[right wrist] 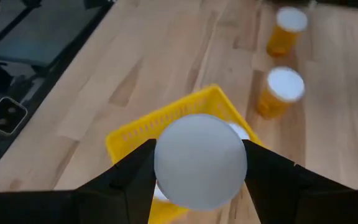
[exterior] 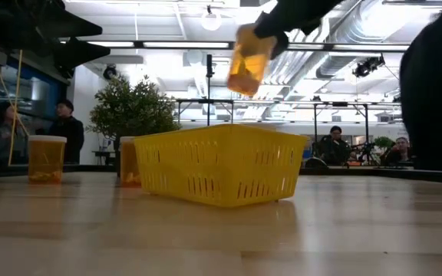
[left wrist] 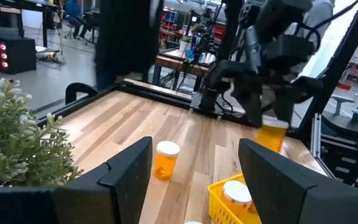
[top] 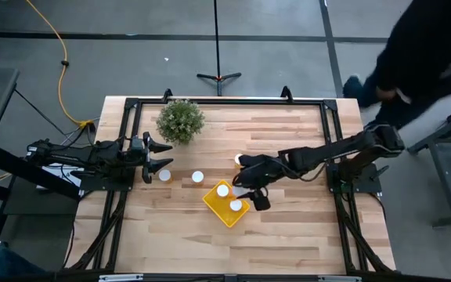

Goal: Pick and place pill bottles into a basket
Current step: Put the pill bottle into the yellow transparent bin

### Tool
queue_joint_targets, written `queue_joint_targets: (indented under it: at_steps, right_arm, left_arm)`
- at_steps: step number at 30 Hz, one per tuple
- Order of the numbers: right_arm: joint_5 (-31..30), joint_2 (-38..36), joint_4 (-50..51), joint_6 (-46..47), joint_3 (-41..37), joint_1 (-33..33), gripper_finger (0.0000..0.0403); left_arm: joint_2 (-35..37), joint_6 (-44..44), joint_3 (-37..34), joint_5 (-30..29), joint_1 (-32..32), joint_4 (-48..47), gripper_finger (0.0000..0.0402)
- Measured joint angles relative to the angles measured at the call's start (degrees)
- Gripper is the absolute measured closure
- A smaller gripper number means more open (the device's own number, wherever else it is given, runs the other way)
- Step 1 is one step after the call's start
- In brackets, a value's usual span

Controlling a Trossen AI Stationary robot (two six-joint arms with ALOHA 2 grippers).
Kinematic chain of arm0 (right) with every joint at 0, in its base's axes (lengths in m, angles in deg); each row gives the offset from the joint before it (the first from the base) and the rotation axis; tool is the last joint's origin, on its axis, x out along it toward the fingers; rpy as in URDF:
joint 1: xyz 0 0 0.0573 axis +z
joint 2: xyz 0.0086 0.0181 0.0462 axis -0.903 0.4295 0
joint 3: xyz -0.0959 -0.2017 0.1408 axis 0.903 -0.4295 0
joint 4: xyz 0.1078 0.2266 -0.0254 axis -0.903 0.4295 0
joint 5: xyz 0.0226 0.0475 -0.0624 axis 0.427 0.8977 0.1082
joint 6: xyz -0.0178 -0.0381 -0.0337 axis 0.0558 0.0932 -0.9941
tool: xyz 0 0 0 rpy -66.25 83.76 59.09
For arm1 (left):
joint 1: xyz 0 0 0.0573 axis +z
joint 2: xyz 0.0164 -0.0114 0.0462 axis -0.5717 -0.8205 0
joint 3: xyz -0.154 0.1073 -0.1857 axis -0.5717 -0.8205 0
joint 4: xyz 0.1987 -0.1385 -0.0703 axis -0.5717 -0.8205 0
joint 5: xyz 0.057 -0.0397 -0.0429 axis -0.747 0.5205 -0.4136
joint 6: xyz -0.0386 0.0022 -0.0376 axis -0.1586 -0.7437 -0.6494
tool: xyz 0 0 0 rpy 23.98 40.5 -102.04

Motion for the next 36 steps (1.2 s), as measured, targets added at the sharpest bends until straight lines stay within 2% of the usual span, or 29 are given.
queue_joint_targets:
  at_steps: [6, 18, 36]
  right_arm:
    - [3.79, 7.33, -0.09, -4.37, 5.70, 0.08, 0.0197]
    - [4.71, 16.91, 5.77, -12.51, 15.19, -0.09, 0.0197]
    - [3.66, 20.66, 3.05, -16.37, 16.78, -1.15, 0.0197]
  left_arm:
    - [0.01, 0.00, 0.00, -0.13, 0.00, 0.06, 0.0126]
    - [0.02, 0.00, 0.00, -0.20, 0.00, -0.05, 0.0126]
    - [0.01, 0.01, 0.00, -0.28, 0.02, -0.20, 0.0126]
